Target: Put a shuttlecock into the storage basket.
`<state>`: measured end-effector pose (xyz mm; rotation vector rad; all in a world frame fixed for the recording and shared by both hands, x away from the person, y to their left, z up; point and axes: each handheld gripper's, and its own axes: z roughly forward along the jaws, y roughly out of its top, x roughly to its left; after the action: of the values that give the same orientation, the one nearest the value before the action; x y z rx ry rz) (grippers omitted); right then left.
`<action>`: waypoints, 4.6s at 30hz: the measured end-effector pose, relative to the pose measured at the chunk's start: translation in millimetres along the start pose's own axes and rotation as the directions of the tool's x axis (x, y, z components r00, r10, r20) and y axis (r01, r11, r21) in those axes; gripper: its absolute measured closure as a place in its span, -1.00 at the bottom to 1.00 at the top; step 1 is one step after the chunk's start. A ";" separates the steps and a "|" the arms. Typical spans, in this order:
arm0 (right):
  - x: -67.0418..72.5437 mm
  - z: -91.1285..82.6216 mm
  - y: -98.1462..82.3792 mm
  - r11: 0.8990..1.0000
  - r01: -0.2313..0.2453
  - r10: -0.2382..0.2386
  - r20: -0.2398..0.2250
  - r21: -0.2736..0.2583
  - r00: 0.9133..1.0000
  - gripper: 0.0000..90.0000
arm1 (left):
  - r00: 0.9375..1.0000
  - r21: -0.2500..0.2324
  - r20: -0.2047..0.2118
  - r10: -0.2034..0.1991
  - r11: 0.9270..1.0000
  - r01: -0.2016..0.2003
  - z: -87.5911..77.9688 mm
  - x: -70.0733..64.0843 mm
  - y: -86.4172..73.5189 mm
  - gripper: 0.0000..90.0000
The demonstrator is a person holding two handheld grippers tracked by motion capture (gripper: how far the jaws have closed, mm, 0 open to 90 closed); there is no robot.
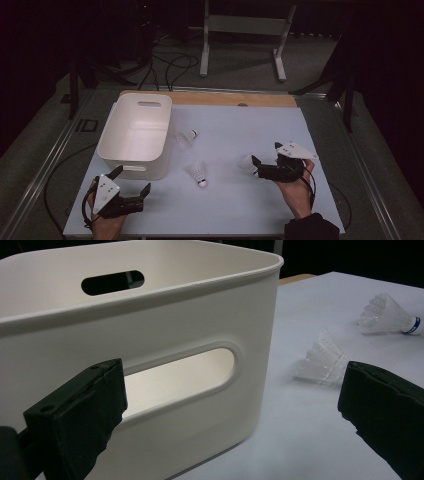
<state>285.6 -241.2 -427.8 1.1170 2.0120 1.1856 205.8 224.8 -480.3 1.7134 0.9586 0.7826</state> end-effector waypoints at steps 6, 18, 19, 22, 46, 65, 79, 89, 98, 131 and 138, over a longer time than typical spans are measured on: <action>-3.2 4.2 7.9 1.000 0.000 0.000 0.009 -0.009 1.000 -0.80 | 1.000 -0.002 0.000 -0.008 1.000 0.008 -0.3 0.7 -0.5 -1.00; -8.7 19.6 10.2 1.000 -0.014 0.013 0.025 0.018 1.000 -0.80 | 1.000 0.003 -0.003 -0.004 1.000 0.004 0.4 0.6 -0.7 -1.00; -8.7 19.6 10.2 1.000 -0.014 0.013 0.025 0.018 1.000 -0.80 | 1.000 0.003 -0.003 -0.004 1.000 0.004 0.4 0.6 -0.7 -1.00; -8.5 23.1 9.8 1.000 -0.015 0.014 0.022 0.025 1.000 -0.80 | 1.000 0.003 -0.002 -0.004 1.000 0.004 0.4 0.8 -0.9 -1.00; -9.2 48.6 19.2 0.995 -0.040 0.037 0.033 0.096 0.999 -0.79 | 1.000 0.005 0.002 0.003 1.000 -0.003 2.0 -0.9 -1.3 -1.00; -18.6 70.2 12.9 0.981 -0.124 0.124 0.008 0.147 0.992 -0.70 | 1.000 0.007 0.008 0.015 1.000 -0.015 3.7 -3.6 -1.1 -1.00; -18.5 83.7 8.0 0.974 -0.110 0.108 0.020 0.200 0.994 -0.71 | 1.000 0.005 0.005 0.014 1.000 -0.014 3.8 -3.3 -1.0 -1.00; -18.3 93.6 4.2 0.967 -0.091 0.083 0.042 0.237 0.996 -0.71 | 1.000 0.005 0.004 0.015 1.000 -0.015 3.3 -2.9 -1.0 -1.00; -19.4 102.3 0.6 0.958 -0.091 0.079 0.055 0.272 0.995 -0.71 | 1.000 0.005 0.004 0.016 1.000 -0.016 3.8 -3.2 -1.0 -1.00; -15.4 100.4 -4.3 0.920 -0.026 0.010 0.042 0.392 0.999 -0.67 | 1.000 0.012 0.000 0.026 1.000 -0.026 4.4 -3.6 -1.0 -1.00; -17.3 91.8 -3.2 0.906 -0.020 0.006 0.034 0.423 0.999 -0.57 | 1.000 0.011 -0.001 0.025 1.000 -0.025 4.3 -3.5 -1.0 -1.00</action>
<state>364.2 -217.2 -472.4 1.3426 2.3051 0.7416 207.6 220.1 -482.9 1.7375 0.9460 0.7962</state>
